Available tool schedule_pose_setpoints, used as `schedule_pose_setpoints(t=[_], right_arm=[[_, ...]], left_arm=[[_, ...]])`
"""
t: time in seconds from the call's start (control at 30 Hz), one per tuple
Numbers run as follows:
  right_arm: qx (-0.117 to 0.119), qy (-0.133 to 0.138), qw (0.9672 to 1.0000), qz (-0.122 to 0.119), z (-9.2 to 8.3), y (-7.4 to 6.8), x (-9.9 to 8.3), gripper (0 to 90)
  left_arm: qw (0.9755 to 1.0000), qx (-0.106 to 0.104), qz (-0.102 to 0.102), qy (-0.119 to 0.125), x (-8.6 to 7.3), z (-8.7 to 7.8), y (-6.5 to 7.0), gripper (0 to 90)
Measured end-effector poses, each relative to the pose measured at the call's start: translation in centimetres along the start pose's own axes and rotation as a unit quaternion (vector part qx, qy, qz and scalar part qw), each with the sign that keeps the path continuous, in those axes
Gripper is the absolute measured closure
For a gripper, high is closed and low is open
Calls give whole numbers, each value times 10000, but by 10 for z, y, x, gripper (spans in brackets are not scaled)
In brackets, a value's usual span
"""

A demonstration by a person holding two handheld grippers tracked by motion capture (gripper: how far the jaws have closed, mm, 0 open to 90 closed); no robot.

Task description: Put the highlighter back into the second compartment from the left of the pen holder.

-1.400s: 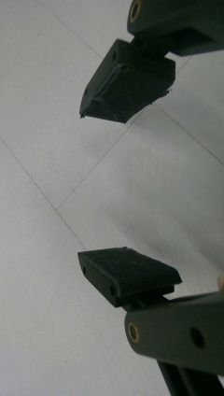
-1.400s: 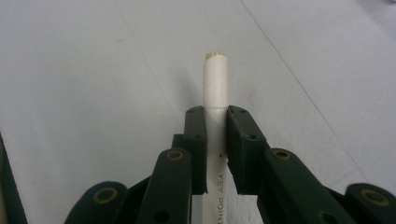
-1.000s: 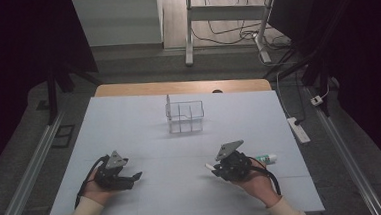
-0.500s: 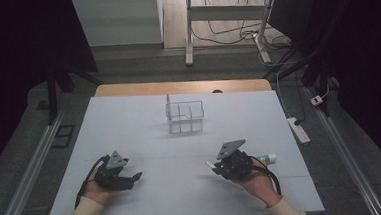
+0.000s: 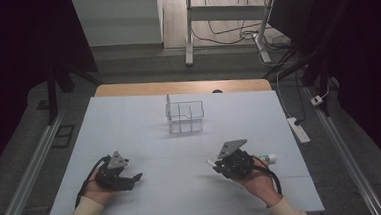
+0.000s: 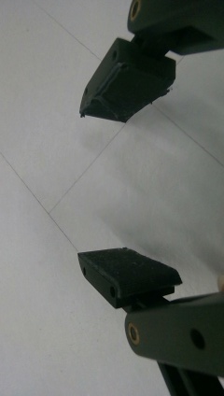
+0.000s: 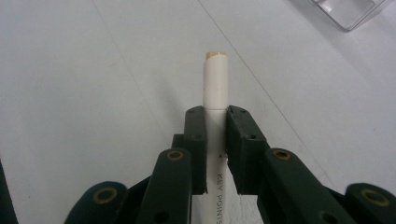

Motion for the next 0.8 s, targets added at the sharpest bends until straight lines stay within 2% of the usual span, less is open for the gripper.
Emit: schedule_pose_setpoints(t=[0.8], right_arm=[[-196, 202, 9996, -31, -8, 2, 4, 775]], left_arm=[[10000, 9, -5, -16, 0, 1, 0, 255]])
Point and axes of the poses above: each handheld gripper's, and its own axes: z roughly forward along the jaws, x roughly out of its top, y roughly to its right, the point moved 1 cm from there along z, roughly forward along the jaws, and after that the axes turned 11 degrees about y, right-handed, at the moved point
